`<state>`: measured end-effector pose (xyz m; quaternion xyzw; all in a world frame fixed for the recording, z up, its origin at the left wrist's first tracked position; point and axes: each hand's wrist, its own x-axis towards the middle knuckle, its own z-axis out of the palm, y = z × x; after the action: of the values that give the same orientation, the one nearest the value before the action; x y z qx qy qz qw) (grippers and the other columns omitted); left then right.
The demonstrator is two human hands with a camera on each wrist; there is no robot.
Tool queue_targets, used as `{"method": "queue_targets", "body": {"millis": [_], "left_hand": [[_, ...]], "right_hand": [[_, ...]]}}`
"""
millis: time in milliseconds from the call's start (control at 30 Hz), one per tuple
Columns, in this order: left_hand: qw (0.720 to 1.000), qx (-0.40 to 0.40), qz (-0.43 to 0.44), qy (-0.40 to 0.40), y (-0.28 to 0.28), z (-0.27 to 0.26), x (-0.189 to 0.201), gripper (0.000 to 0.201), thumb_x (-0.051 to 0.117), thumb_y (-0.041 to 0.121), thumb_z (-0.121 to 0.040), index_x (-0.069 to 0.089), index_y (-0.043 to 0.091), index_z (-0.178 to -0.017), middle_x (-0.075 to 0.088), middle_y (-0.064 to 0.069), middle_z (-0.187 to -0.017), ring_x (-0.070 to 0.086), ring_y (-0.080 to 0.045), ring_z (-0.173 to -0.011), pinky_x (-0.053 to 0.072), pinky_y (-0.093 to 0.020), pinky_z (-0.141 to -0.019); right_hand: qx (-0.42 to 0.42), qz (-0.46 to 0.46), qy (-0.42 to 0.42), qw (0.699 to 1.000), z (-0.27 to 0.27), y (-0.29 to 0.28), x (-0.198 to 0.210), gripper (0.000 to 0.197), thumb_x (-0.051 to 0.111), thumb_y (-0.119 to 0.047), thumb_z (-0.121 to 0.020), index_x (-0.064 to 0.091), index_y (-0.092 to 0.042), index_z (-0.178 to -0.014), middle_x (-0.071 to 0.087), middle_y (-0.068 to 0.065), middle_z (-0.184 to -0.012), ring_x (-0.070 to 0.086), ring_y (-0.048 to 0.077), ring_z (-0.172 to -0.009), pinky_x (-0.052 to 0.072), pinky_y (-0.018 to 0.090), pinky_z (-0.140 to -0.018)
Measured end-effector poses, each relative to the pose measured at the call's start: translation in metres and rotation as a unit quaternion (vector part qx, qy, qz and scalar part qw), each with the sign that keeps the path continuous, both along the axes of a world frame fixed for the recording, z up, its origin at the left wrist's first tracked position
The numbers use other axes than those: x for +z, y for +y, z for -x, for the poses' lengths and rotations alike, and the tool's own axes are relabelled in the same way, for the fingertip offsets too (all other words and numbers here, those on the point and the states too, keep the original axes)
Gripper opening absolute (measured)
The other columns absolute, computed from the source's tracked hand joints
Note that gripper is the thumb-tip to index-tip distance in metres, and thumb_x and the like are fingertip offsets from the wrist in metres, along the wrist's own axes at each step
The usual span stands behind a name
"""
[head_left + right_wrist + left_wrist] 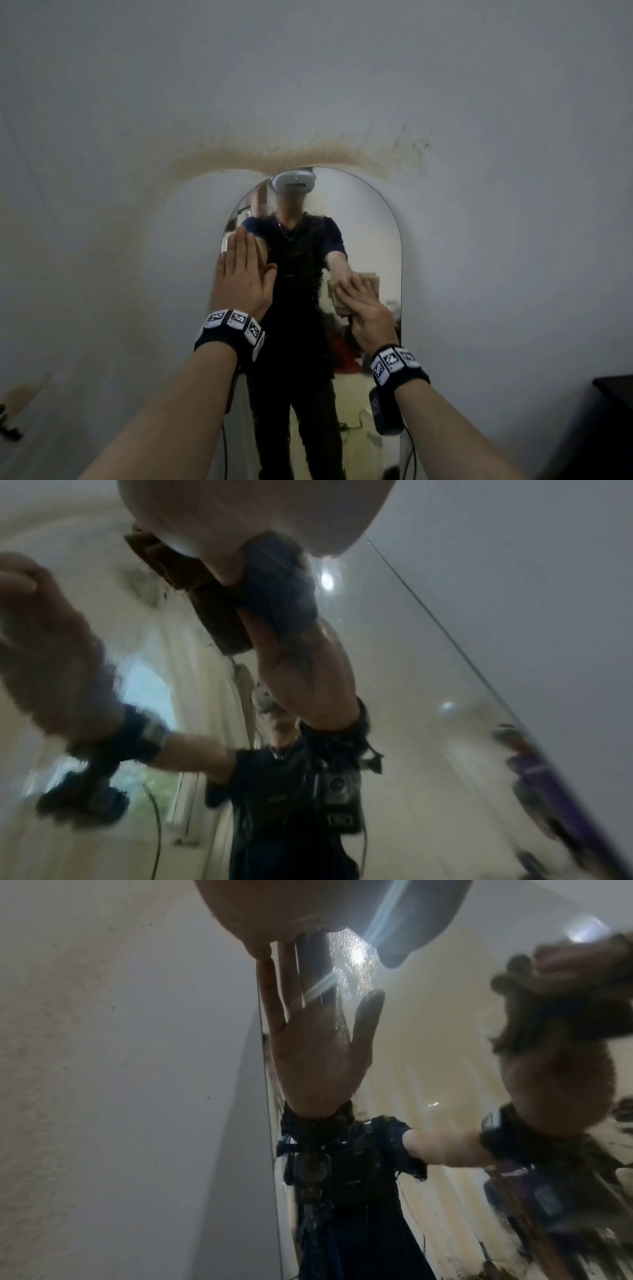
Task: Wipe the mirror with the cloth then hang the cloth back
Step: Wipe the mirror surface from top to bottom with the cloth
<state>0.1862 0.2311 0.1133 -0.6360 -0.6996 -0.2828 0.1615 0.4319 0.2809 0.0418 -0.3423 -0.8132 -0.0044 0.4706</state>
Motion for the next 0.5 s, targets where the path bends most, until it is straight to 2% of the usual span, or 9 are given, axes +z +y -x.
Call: {"method": "queue_targets", "body": {"millis": [100,167,200,267,300,367,433,500], "left_hand": [[1.000,0.006,0.008,-0.009,0.000,-0.003,0.002,0.077,0.030,0.048,-0.098,-0.019,0.016,-0.149,-0.023,-0.003,-0.159,-0.015,-0.020,-0.148,0.003,-0.042,-0.122],[1.000,0.017,0.016,-0.017,0.000,-0.006,0.003,0.078,0.030,0.048,-0.098,-0.014,0.013,-0.151,-0.020,-0.005,-0.160,-0.013,-0.021,-0.149,0.004,-0.042,-0.122],[0.999,0.023,0.016,-0.021,0.000,-0.008,0.004,0.078,0.031,0.048,-0.098,-0.012,0.012,-0.152,-0.018,-0.006,-0.161,-0.013,-0.022,-0.149,0.004,-0.042,-0.123],[0.999,0.027,0.016,-0.032,0.000,-0.012,0.005,0.079,0.033,0.046,-0.097,-0.010,0.010,-0.153,-0.015,-0.007,-0.161,-0.010,-0.023,-0.150,0.005,-0.043,-0.123],[0.999,0.028,0.018,-0.036,0.000,-0.015,0.006,0.080,0.035,0.045,-0.097,-0.009,0.010,-0.153,-0.014,-0.007,-0.162,-0.009,-0.024,-0.150,0.004,-0.043,-0.122],[0.998,0.032,0.016,-0.041,0.001,-0.016,0.006,0.080,0.036,0.045,-0.097,-0.008,0.009,-0.153,-0.012,-0.007,-0.162,-0.008,-0.024,-0.150,0.003,-0.042,-0.122],[0.998,0.041,0.015,-0.043,0.002,-0.016,0.006,0.079,0.035,0.045,-0.097,-0.008,0.010,-0.154,-0.012,-0.006,-0.162,-0.010,-0.023,-0.150,0.003,-0.042,-0.122],[0.998,0.049,0.016,-0.040,0.004,-0.016,0.005,0.078,0.035,0.044,-0.098,-0.007,0.010,-0.154,-0.012,-0.006,-0.162,-0.011,-0.021,-0.150,0.003,-0.042,-0.122]], "right_hand": [[0.015,0.070,-0.066,0.995,-0.016,-0.018,-0.039,0.072,0.051,0.018,-0.062,0.059,-0.011,-0.127,0.047,-0.004,-0.137,0.042,0.025,-0.134,0.007,0.018,-0.118],[0.034,0.121,-0.084,0.988,-0.023,-0.028,-0.043,0.067,0.049,0.016,-0.067,0.059,-0.011,-0.127,0.047,-0.005,-0.136,0.042,0.026,-0.134,0.007,0.014,-0.116],[0.046,0.153,-0.065,0.985,-0.026,-0.030,-0.036,0.061,0.048,0.015,-0.071,0.061,-0.010,-0.125,0.048,-0.005,-0.135,0.044,0.025,-0.133,0.011,0.014,-0.116],[0.077,0.205,0.023,0.975,-0.031,-0.030,-0.004,0.046,0.050,0.012,-0.083,0.064,-0.009,-0.121,0.055,0.002,-0.132,0.051,0.025,-0.126,0.026,0.021,-0.113],[0.075,0.184,0.063,0.978,-0.034,-0.030,0.022,0.044,0.049,0.010,-0.086,0.064,-0.011,-0.121,0.057,0.006,-0.132,0.052,0.025,-0.126,0.030,0.025,-0.112],[0.047,0.068,0.104,0.991,-0.040,-0.021,0.080,0.046,0.043,0.004,-0.084,0.064,-0.013,-0.122,0.054,0.004,-0.134,0.051,0.023,-0.128,0.031,0.031,-0.113],[-0.025,-0.064,0.106,0.992,-0.046,0.001,0.144,0.048,0.039,-0.012,-0.081,0.065,-0.011,-0.121,0.055,0.001,-0.132,0.053,0.023,-0.125,0.033,0.036,-0.113],[-0.065,-0.111,0.086,0.988,-0.043,0.026,0.198,0.052,0.037,-0.011,-0.076,0.065,-0.010,-0.121,0.056,0.010,-0.134,0.050,0.029,-0.128,0.031,0.042,-0.113]]}}
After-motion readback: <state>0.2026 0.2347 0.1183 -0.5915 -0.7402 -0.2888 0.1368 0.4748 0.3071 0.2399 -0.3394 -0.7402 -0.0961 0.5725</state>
